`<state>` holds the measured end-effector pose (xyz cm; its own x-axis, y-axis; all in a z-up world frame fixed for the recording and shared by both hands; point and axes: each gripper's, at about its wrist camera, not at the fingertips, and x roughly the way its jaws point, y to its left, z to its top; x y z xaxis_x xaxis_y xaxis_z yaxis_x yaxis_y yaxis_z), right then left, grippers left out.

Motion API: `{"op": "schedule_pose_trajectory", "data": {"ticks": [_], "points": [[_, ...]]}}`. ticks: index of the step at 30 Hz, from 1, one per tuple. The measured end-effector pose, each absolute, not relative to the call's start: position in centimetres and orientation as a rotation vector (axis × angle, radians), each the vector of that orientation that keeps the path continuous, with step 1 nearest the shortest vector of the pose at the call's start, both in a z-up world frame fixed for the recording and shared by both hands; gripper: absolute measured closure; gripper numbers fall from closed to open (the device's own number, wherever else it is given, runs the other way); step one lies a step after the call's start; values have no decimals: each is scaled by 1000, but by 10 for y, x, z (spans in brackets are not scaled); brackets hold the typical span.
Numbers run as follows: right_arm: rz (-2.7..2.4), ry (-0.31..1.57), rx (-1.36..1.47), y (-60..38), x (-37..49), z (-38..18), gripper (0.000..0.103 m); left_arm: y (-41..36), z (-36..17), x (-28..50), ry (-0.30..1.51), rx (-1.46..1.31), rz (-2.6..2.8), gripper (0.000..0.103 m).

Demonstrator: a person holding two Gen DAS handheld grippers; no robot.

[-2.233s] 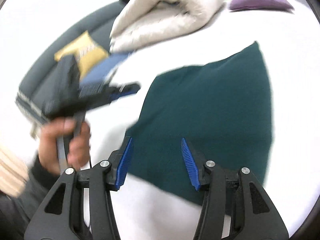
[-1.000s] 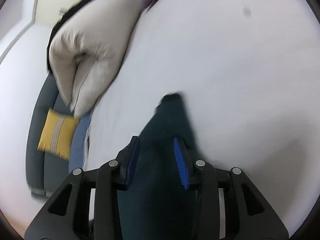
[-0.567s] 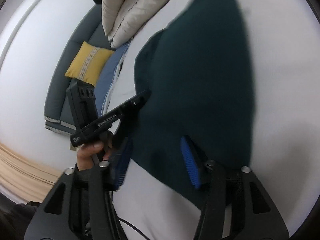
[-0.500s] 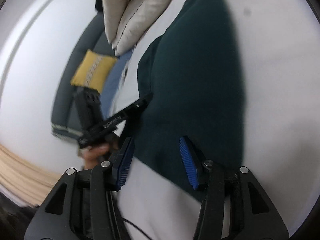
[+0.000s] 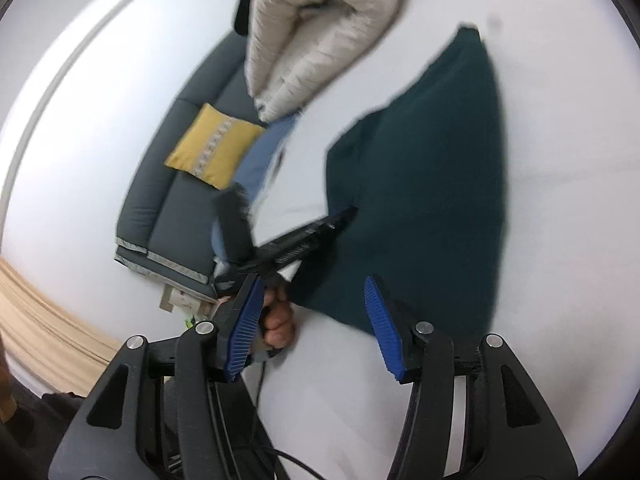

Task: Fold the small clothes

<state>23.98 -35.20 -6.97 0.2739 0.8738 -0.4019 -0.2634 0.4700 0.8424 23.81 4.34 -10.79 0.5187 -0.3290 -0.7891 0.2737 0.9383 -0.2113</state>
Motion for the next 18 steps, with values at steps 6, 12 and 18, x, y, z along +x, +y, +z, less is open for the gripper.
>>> {"op": "schedule_pose_trajectory", "data": {"ticks": [6, 12, 18], "points": [[810, 1062, 713, -334, 247, -116, 54, 40, -108, 236, 946, -31, -351, 90], [799, 1042, 687, -349, 233, -95, 51, 44, -106, 234, 941, -63, -350, 90], [673, 932, 739, -385, 230, -76, 31, 91, -81, 215, 910, -297, -348, 61]]}}
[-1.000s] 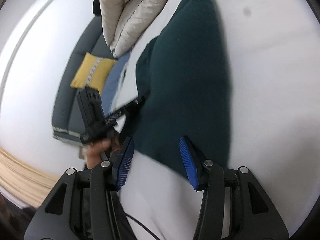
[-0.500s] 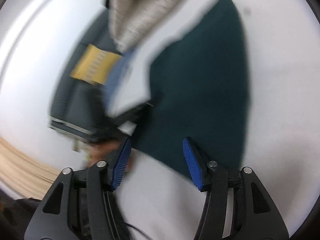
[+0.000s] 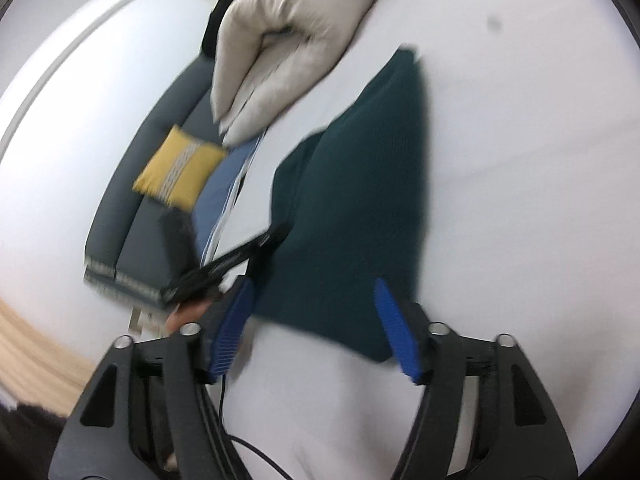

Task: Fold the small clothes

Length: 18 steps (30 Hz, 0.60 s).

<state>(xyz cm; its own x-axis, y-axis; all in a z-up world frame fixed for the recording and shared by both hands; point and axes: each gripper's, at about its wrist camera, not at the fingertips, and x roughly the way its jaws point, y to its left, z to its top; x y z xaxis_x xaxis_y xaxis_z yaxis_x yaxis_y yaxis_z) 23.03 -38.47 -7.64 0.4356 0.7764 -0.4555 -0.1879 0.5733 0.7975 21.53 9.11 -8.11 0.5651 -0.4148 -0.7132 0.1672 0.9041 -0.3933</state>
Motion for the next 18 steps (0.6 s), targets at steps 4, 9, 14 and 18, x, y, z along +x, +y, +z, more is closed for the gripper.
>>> {"op": "schedule_pose_trajectory", "data": {"ticks": [4, 9, 14, 18], "points": [[601, 910, 744, -402, 239, -71, 24, 128, -90, 216, 940, -437, -293, 37], [580, 961, 767, -400, 263, -78, 24, 129, -107, 232, 1042, -539, -360, 37], [576, 1036, 795, -387, 288, -99, 24, 115, -120, 253, 1120, -573, -399, 37], [583, 1088, 826, -380, 306, -114, 26, 123, -133, 269, 1157, -655, -435, 38]]}}
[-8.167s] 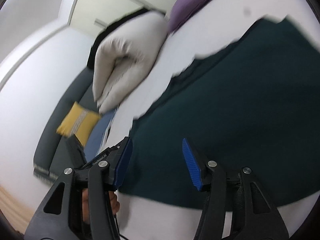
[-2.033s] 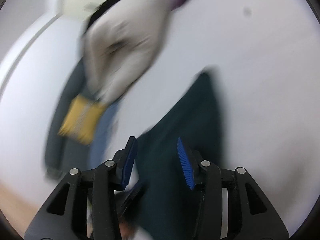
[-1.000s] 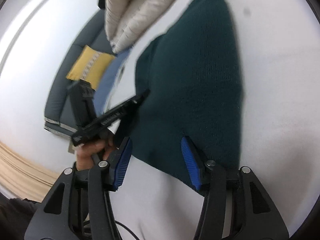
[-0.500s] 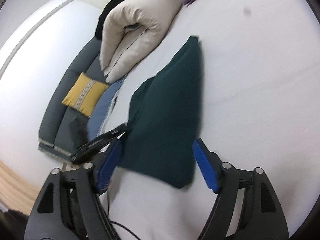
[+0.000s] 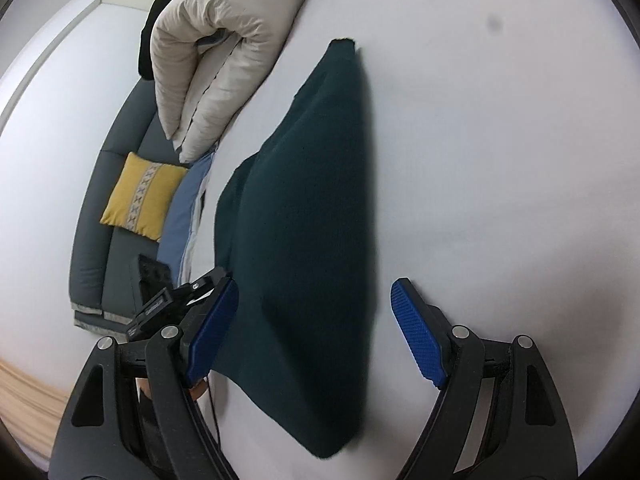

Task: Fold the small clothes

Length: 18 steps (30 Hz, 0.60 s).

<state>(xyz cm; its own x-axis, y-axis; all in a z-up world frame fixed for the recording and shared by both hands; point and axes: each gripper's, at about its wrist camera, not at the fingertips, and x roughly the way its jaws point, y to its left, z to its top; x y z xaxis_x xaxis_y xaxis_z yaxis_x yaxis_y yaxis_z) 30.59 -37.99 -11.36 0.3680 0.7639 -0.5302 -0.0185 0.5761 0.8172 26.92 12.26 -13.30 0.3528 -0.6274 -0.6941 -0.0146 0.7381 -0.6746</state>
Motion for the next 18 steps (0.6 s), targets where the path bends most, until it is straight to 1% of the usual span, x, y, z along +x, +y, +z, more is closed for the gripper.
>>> {"op": "schedule_pose_trajectory", "data": {"ticks": [2, 5, 9, 11, 12, 13, 15, 17, 18], "points": [[601, 1101, 832, -374, 312, -116, 26, 129, -137, 273, 1161, -701, -444, 40], [620, 1122, 818, -364, 322, -119, 28, 132, -140, 275, 1170, -728, -453, 41], [609, 1143, 785, -350, 330, -124, 36, 121, -135, 276, 1178, -651, -423, 43], [596, 1150, 756, -343, 332, -124, 42, 113, -133, 280, 1185, -625, -419, 56], [589, 1153, 745, -339, 334, -125, 44, 111, -134, 282, 1189, -632, -421, 60], [585, 1153, 743, -338, 334, -126, 46, 110, -135, 283, 1191, -643, -424, 67], [571, 1154, 737, -337, 334, -126, 53, 110, -131, 280, 1186, -629, -416, 71], [546, 1149, 703, -335, 331, -122, 57, 106, -125, 278, 1175, -591, -404, 77], [531, 1143, 673, -332, 330, -119, 59, 104, -119, 274, 1169, -570, -393, 78]]}}
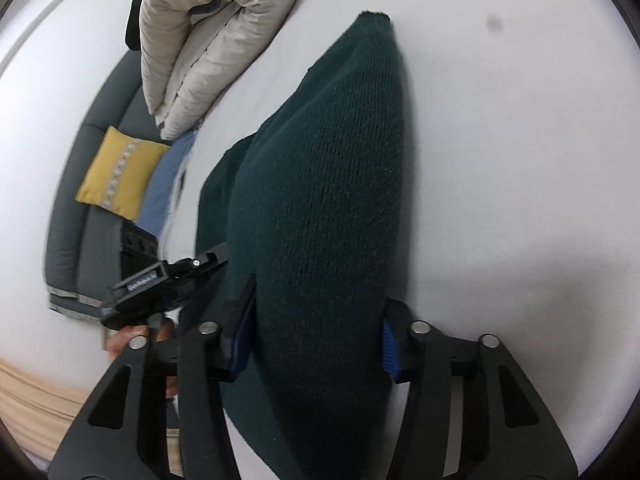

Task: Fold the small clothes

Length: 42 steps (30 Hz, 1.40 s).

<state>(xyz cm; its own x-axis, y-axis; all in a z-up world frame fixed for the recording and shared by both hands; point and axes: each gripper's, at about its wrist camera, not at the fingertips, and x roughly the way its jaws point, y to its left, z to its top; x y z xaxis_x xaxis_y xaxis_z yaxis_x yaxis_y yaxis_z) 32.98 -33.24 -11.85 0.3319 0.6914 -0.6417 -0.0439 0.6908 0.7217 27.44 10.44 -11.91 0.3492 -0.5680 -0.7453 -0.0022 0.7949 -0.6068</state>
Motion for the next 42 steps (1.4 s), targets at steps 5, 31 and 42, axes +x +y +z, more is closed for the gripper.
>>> {"op": "schedule_pose_trajectory", "data": {"ticks": [5, 31, 42], "points": [[480, 1076, 528, -318, 307, -79, 63, 94, -81, 248, 1128, -521, -415, 80], [521, 1001, 769, -393, 83, -118, 63, 55, -120, 89, 1172, -482, -526, 71], [431, 991, 755, -399, 70, -96, 55, 72, -68, 64, 1021, -388, -375, 64]]}}
